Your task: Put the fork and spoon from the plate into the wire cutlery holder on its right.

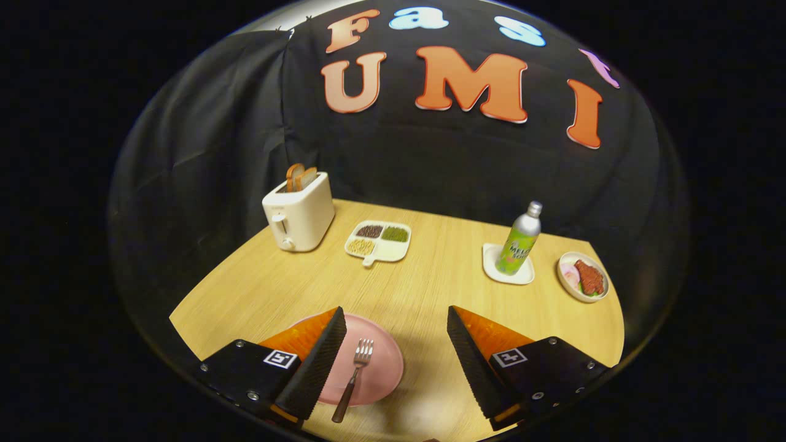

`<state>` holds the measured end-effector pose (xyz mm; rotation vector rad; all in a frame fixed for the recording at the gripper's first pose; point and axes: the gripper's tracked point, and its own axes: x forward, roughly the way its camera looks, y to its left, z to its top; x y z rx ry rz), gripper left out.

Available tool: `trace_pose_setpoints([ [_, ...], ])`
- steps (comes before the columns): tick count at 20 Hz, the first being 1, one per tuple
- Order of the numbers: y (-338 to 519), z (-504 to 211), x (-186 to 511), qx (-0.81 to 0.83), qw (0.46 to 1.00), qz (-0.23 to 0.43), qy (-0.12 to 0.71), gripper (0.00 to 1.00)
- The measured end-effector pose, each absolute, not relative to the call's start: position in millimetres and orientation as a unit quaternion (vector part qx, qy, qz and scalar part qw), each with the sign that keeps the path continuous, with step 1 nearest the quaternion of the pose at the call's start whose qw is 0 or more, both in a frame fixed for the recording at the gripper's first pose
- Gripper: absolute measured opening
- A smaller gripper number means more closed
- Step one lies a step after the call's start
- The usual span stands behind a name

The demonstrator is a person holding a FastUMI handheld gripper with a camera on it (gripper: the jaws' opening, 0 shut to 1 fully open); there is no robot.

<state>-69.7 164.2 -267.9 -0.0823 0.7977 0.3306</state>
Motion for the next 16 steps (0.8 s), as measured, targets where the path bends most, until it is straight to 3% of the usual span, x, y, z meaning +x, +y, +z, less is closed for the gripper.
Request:
trace_pose_setpoints([
  [4, 180, -308, -102, -0.044, 0.862, 0.172, 0.474, 0.97],
  [8, 185, -342, -122, -0.059, 0.829, 0.170, 0.529, 0.89],
  [16, 195, -381, -152, -0.072, 0.768, 0.170, 0.613, 0.58],
])
